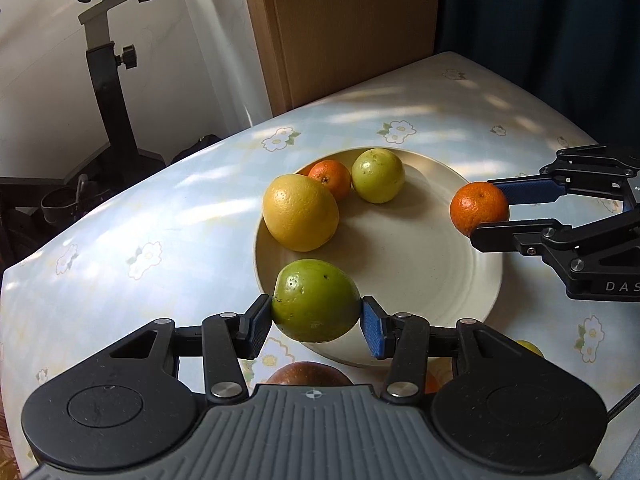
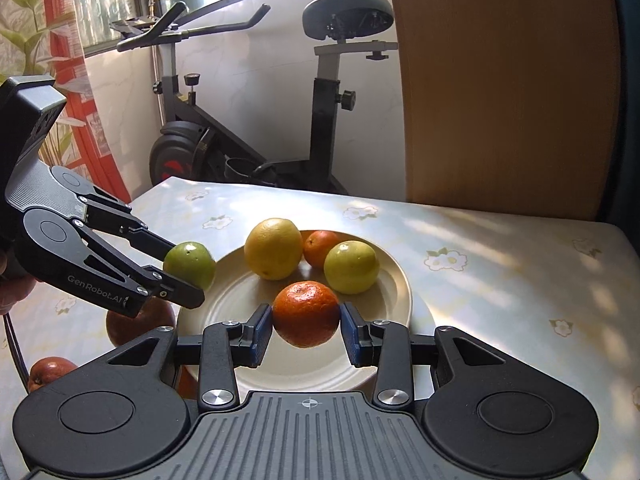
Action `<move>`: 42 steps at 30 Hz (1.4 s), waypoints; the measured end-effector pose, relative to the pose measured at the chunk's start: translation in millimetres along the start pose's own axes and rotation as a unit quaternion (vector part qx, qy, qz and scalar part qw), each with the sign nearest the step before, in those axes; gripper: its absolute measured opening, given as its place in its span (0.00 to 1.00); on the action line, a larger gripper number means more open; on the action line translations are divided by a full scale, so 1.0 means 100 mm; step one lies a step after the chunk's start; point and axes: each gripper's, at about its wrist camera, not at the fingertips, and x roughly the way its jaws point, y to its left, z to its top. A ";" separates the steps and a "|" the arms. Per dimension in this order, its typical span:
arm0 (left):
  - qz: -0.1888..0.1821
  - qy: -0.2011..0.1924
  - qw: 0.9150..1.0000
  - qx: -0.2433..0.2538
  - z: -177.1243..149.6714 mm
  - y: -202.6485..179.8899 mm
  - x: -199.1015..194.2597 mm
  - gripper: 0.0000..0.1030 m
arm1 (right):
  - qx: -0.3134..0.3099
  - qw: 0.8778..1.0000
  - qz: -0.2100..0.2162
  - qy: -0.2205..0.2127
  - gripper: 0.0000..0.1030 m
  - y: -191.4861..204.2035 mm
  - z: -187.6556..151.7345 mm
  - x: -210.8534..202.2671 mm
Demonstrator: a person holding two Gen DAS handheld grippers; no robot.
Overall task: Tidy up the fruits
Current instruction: 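Lower the green citrus onto the plate with the left tool while the right tool places the tangerine, then open both tools and withdraw them from the plate toward the pile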
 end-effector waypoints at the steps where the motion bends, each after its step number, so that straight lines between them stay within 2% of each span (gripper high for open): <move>1: 0.000 0.004 1.000 -0.003 0.01 0.01 0.04 0.49 | 0.003 1.000 0.000 0.003 0.33 -0.04 0.01 0.05; 6: 0.002 0.023 1.000 -0.005 0.07 0.06 0.23 0.49 | 0.007 1.000 -0.001 0.030 0.33 -0.20 0.06 0.35; 9: 0.000 0.016 1.000 -0.005 0.08 0.09 0.26 0.49 | 0.002 0.999 -0.026 0.048 0.33 -0.23 0.06 0.48; 13: 0.002 0.011 1.000 0.002 0.09 0.10 0.27 0.49 | -0.007 0.998 -0.038 0.049 0.33 -0.26 0.07 0.57; 19: 0.020 0.004 0.999 0.039 0.06 0.03 0.28 0.49 | -0.063 0.995 -0.061 0.051 0.34 -0.15 0.06 0.65; 24: 0.028 0.000 0.998 0.058 0.06 -0.01 0.30 0.51 | -0.072 0.994 -0.067 0.049 0.33 -0.13 0.06 0.64; 26: 0.028 0.011 0.998 0.057 0.07 -0.02 0.32 0.53 | -0.068 0.994 -0.067 0.050 0.38 -0.13 0.06 0.63; 28: 0.021 0.018 0.998 0.049 0.06 0.00 0.32 0.56 | -0.059 0.995 -0.059 0.046 0.42 -0.13 0.08 0.59; 32: 0.006 0.012 1.000 0.024 0.05 0.08 0.27 0.56 | -0.062 0.995 -0.065 0.033 0.43 -0.09 0.07 0.44; 38: -0.012 -0.023 0.999 -0.040 -0.02 0.22 -0.04 0.56 | -0.033 0.998 -0.062 -0.004 0.43 -0.01 0.01 0.09; 42: -0.005 -0.050 0.996 -0.075 -0.12 0.24 -0.35 0.56 | 0.009 0.998 -0.056 -0.034 0.43 0.08 -0.06 -0.16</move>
